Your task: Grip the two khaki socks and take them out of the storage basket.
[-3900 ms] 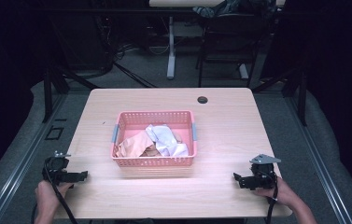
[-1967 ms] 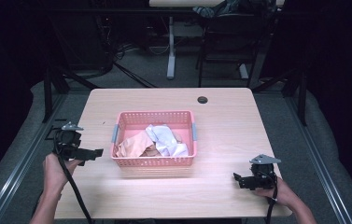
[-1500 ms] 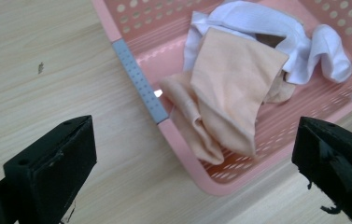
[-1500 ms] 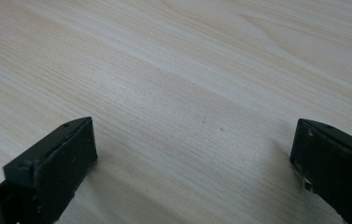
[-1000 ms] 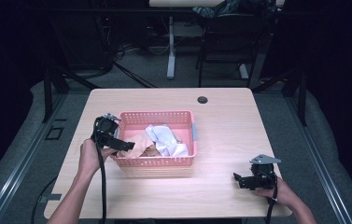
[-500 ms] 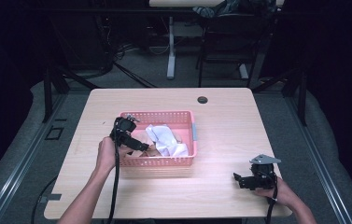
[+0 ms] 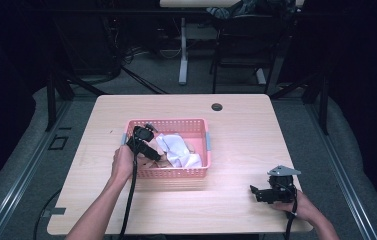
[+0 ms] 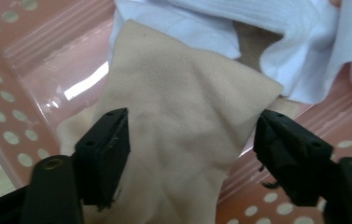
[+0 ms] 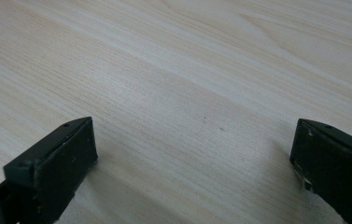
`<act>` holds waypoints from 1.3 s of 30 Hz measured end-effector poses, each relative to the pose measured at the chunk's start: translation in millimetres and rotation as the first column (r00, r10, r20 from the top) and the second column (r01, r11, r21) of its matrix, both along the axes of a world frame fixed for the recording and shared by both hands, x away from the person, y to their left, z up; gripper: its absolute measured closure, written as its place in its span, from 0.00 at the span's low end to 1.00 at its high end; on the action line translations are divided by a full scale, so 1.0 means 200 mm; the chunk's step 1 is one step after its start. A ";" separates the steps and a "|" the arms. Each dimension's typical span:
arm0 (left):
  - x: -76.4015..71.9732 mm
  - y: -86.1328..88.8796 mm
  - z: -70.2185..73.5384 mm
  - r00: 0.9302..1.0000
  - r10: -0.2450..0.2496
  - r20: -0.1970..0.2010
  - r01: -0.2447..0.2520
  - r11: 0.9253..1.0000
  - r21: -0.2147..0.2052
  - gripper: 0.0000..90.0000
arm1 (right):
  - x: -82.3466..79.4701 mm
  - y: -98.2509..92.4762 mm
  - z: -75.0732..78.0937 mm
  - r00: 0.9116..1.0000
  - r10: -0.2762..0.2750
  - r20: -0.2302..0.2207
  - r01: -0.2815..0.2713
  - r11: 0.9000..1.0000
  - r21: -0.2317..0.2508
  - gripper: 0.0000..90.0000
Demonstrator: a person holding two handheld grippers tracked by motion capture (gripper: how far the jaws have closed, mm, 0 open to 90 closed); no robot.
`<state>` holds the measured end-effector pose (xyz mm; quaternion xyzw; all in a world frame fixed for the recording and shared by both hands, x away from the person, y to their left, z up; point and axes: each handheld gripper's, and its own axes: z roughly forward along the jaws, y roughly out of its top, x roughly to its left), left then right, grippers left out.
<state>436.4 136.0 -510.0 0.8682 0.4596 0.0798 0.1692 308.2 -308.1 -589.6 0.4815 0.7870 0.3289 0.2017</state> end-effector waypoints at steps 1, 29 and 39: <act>0.00 0.00 0.00 1.000 0.006 0.005 -0.006 1.000 0.006 0.36 | 0.00 0.00 0.00 1.000 0.002 -0.001 -0.002 1.000 0.004 0.00; -0.05 0.17 0.18 0.984 0.030 0.173 -0.020 0.998 -0.062 0.97 | 0.00 0.00 0.00 1.000 0.001 -0.001 -0.001 1.000 0.000 0.00; -0.08 0.20 0.33 0.977 0.009 0.214 0.004 0.998 -0.059 0.97 | 0.00 0.00 0.00 1.000 0.000 -0.003 0.000 1.000 0.000 0.00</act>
